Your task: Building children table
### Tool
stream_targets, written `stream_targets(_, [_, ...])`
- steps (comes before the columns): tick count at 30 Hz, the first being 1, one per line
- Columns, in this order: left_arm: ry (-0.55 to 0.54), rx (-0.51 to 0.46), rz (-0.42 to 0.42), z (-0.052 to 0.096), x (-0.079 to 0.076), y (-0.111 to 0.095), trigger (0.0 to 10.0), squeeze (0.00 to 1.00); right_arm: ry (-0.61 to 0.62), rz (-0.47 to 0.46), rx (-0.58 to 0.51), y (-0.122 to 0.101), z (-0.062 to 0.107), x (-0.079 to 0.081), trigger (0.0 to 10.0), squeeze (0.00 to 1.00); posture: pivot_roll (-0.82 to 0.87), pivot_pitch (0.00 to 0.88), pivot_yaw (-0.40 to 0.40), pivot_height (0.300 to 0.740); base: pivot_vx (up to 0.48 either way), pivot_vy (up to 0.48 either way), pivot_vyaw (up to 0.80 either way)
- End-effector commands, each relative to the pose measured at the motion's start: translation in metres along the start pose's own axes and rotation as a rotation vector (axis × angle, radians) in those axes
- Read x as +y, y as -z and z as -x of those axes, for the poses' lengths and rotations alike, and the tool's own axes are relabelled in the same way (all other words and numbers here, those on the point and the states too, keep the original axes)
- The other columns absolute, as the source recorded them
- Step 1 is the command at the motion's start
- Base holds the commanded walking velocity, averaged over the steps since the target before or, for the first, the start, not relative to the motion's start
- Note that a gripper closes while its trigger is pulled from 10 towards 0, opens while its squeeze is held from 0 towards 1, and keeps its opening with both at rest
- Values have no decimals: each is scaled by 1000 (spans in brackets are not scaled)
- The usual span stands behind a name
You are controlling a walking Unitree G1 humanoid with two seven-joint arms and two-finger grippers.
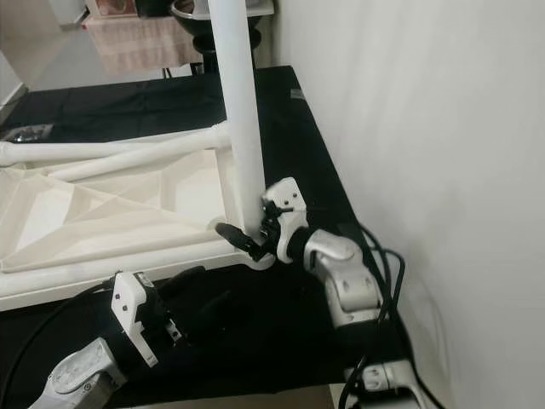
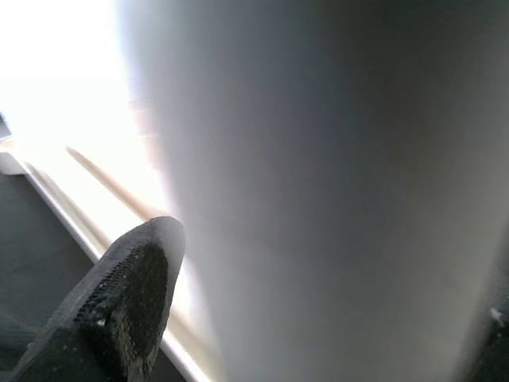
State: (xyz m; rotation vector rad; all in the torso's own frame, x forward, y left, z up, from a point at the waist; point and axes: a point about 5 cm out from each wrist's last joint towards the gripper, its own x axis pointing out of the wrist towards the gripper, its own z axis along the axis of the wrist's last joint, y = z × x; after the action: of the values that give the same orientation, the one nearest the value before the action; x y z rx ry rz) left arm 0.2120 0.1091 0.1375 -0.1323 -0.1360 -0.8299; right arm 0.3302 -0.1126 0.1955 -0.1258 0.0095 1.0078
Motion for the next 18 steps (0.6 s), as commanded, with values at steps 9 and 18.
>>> stream_targets(9, [-7, 19, 4, 3, -1, 4, 10000, 0, -248, -23, 30, -10, -3, -23, 10000, 0, -17, 160, 28, 740, 0, 0, 0])
stream_targets(18, [-10, 17, 2, 3, -3, 3, 10000, 0, -279, -55, 20, -8, -4, -21, 0, 0, -10, 168, 24, 740, 0, 0, 0])
